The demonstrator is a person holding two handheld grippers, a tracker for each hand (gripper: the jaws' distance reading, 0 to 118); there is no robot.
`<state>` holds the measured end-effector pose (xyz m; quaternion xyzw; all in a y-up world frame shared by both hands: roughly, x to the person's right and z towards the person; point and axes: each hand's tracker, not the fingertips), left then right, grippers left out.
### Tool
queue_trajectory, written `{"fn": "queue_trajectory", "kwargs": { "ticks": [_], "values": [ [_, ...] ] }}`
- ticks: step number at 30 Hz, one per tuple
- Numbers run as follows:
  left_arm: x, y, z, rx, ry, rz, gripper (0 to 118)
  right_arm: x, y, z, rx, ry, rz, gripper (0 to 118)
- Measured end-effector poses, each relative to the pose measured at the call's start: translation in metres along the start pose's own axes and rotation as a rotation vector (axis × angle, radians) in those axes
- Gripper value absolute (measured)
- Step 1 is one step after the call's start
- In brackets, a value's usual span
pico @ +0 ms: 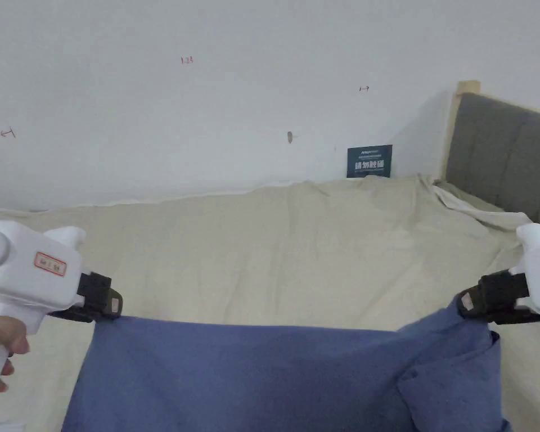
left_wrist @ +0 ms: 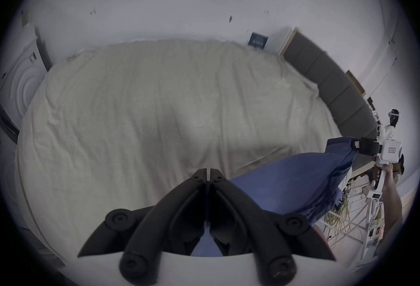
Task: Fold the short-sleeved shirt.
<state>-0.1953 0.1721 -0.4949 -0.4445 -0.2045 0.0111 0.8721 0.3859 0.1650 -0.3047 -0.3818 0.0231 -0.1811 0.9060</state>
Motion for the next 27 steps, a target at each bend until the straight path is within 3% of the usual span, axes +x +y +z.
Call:
{"fn": "queue_trajectory", "kwargs": {
  "ticks": [5,13,17,27],
  "values": [
    [0.039,-0.004,0.104,0.163,-0.059,0.017,2,-0.028,0.026,0.08,0.139,-0.008,0.085,6],
    [0.05,0.047,0.208,0.409,-0.07,0.012,2,-0.084,0.098,0.169,0.323,-0.025,0.085,5],
    [0.056,0.077,0.231,0.445,-0.077,0.067,2,-0.118,0.139,0.186,0.366,-0.047,0.1,5],
    [0.048,0.199,0.24,0.63,0.0,0.076,2,-0.153,0.266,0.164,0.528,-0.094,0.116,5]
  ]
}}
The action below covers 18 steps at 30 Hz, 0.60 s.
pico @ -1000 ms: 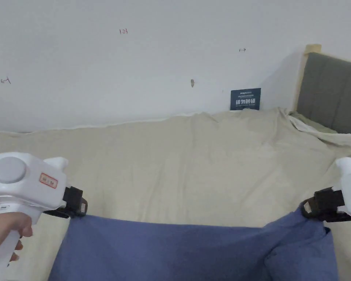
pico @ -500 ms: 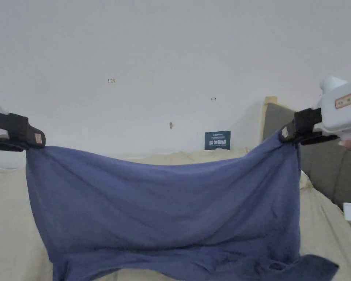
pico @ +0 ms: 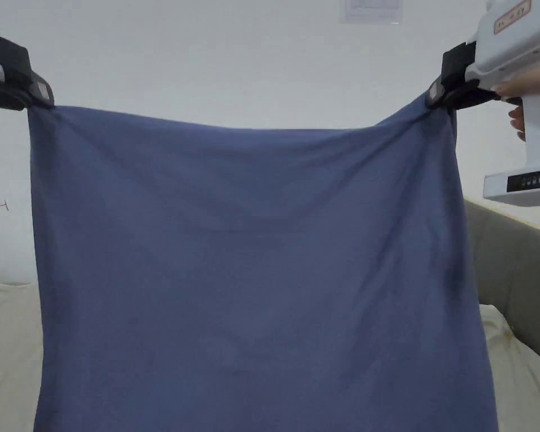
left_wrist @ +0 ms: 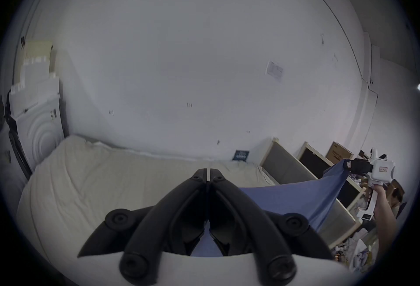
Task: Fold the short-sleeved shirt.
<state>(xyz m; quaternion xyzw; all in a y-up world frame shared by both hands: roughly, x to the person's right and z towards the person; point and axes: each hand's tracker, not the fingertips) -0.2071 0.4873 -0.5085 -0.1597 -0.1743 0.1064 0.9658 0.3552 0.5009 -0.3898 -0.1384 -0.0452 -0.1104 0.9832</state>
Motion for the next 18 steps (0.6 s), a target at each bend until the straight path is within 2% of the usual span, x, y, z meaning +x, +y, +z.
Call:
{"fn": "queue_trajectory", "kwargs": {
  "ticks": [5,9,12,18],
  "values": [
    [0.0,0.037,-0.044,0.111,0.035,-0.034,2,-0.009,0.039,-0.048,0.122,-0.004,0.033,5],
    [-0.004,0.054,-0.082,0.168,0.042,-0.063,2,-0.021,0.054,-0.068,0.208,-0.047,0.064,5],
    [0.0,0.054,-0.097,0.204,0.05,-0.093,2,-0.023,0.071,-0.096,0.258,-0.063,0.045,5],
    [-0.021,0.015,-0.133,0.205,0.024,-0.049,2,-0.019,0.031,-0.118,0.223,-0.099,0.121,5]
  ]
}}
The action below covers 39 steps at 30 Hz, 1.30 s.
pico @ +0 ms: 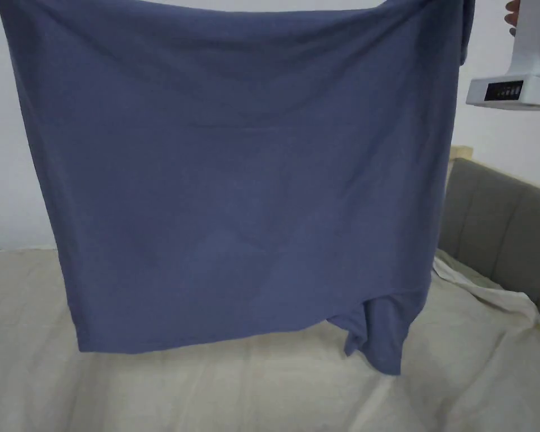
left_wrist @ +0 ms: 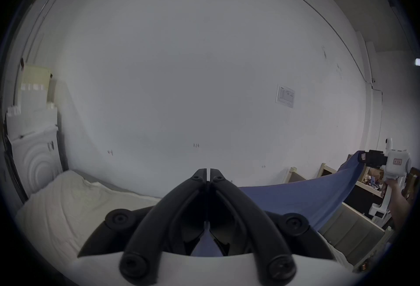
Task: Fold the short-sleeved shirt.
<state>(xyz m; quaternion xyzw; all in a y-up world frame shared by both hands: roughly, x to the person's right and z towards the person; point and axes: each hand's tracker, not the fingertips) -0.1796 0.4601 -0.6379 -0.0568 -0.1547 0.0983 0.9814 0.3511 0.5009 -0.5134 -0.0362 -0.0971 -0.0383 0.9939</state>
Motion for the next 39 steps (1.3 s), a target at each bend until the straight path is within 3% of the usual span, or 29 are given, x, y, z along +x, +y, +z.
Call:
{"fn": "queue_trajectory", "kwargs": {
  "ticks": [3,5,9,14,16,20,27,30,33,34,39],
  "values": [
    [-0.009,-0.053,0.007,-0.104,-0.031,0.052,2,0.009,-0.058,-0.002,-0.082,0.023,0.004,5],
    [-0.018,-0.108,0.012,-0.157,-0.039,0.09,2,0.012,-0.116,0.015,-0.153,0.033,-0.025,5],
    [-0.026,-0.24,0.04,-0.367,-0.03,0.122,2,0.019,-0.247,0.037,-0.291,0.081,0.001,5],
    [-0.031,-0.376,0.103,-0.519,-0.044,0.175,2,0.029,-0.398,0.102,-0.506,0.125,0.004,5],
    [-0.038,-0.411,0.13,-0.564,-0.029,0.179,2,0.037,-0.435,0.136,-0.519,0.125,-0.03,5],
    [-0.043,-0.429,0.186,-0.546,-0.057,0.165,2,0.056,-0.454,0.2,-0.496,0.149,-0.072,5],
    [-0.055,-0.402,0.259,-0.508,-0.092,0.155,2,0.082,-0.417,0.283,-0.441,0.185,-0.108,5],
    [-0.043,-0.404,0.294,-0.559,-0.068,0.138,2,0.098,-0.421,0.306,-0.479,0.219,-0.07,5],
    [-0.04,-0.427,0.318,-0.662,-0.052,0.082,2,0.108,-0.443,0.321,-0.616,0.253,-0.054,5],
    [-0.069,-0.45,0.315,-0.715,-0.063,0.077,2,0.11,-0.454,0.324,-0.666,0.255,-0.041,5],
    [-0.079,-0.509,0.313,-0.922,-0.05,0.085,2,0.107,-0.517,0.325,-0.836,0.226,0.11,5]
  ]
}}
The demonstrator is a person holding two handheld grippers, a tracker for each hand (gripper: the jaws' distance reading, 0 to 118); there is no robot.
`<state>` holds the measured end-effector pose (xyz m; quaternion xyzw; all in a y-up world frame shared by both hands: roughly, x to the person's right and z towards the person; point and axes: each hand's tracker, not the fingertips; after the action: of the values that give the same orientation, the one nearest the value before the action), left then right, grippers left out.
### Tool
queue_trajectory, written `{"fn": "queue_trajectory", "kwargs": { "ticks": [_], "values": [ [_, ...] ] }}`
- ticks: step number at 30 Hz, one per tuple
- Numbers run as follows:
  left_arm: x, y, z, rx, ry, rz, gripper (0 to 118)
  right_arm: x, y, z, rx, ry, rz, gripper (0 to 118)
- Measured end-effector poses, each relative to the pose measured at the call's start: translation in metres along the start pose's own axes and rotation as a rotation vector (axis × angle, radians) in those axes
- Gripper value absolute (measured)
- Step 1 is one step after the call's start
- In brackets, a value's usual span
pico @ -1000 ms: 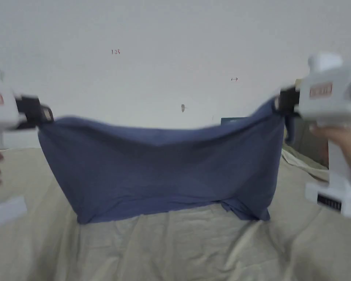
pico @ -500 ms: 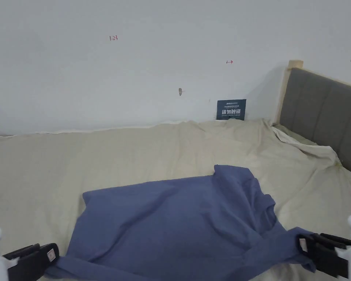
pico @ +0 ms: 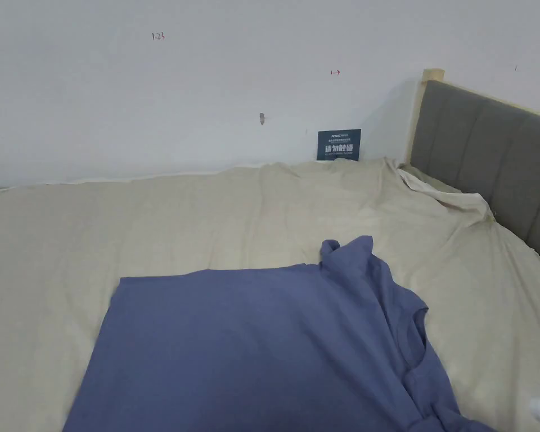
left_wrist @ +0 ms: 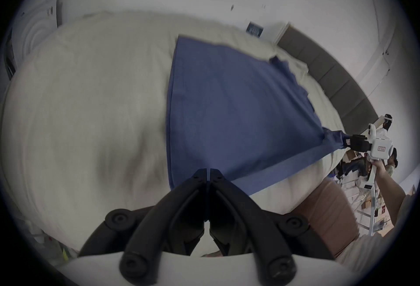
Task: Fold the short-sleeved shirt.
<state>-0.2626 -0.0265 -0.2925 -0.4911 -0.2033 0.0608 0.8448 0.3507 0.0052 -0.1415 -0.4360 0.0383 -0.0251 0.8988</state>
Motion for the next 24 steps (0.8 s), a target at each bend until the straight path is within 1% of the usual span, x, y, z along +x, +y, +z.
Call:
{"fn": "queue_trajectory", "kwargs": {
  "ticks": [2,3,5,6,7,8,9,10,11,12,15,18,20,21,22,23,24],
  "values": [
    [-0.005,-0.006,-0.008,0.002,0.013,0.017,2,-0.003,-0.011,-0.012,-0.046,0.003,-0.008,5],
    [0.005,-0.006,-0.006,-0.006,0.018,0.014,2,-0.005,-0.013,-0.016,-0.048,0.002,-0.009,5],
    [0.006,-0.008,-0.007,-0.017,0.019,-0.01,3,-0.009,-0.016,-0.018,-0.05,-0.002,-0.004,5],
    [0.006,-0.01,-0.008,-0.026,0.033,-0.031,8,-0.011,-0.017,-0.018,-0.052,-0.009,0.003,10],
    [0.009,-0.012,-0.009,-0.041,0.054,-0.045,21,-0.012,-0.017,-0.018,-0.057,-0.014,0.003,23],
    [0.008,-0.014,-0.009,-0.046,0.059,-0.048,42,-0.011,-0.017,-0.018,-0.068,-0.024,0.001,52],
    [0.005,-0.016,-0.007,-0.04,0.034,-0.03,62,-0.01,-0.018,-0.019,-0.096,-0.044,-0.011,98],
    [0.004,-0.016,-0.004,-0.033,0.02,0.0,71,-0.01,-0.02,-0.014,-0.114,-0.041,-0.02,118],
    [-0.003,-0.016,-0.003,-0.037,0.037,0.026,77,-0.01,-0.022,-0.009,-0.144,-0.014,-0.037,113],
    [-0.007,-0.016,0.001,-0.039,0.046,0.035,79,-0.008,-0.018,-0.003,-0.109,-0.009,-0.042,106],
    [-0.007,-0.023,0.026,0.041,0.072,0.087,79,-0.01,-0.017,0.017,-0.086,-0.026,-0.059,107],
    [0.001,-0.022,0.057,0.175,0.055,0.143,79,-0.012,-0.013,0.042,0.022,-0.018,-0.111,107],
    [0.021,-0.019,0.081,0.27,0.049,0.157,78,-0.02,-0.005,0.064,0.133,-0.009,-0.174,106],
    [0.027,-0.018,0.092,0.316,0.039,0.169,75,-0.026,-0.001,0.075,0.202,-0.015,-0.212,100],
    [0.032,-0.018,0.102,0.362,0.022,0.187,70,-0.029,-0.003,0.084,0.267,0.003,-0.248,89],
    [0.048,-0.019,0.113,0.401,-0.002,0.196,50,-0.034,-0.001,0.092,0.315,0.04,-0.268,70],
    [0.055,-0.021,0.123,0.444,-0.045,0.194,0,-0.039,0.001,0.1,0.36,0.078,-0.272,30]
  ]
}}
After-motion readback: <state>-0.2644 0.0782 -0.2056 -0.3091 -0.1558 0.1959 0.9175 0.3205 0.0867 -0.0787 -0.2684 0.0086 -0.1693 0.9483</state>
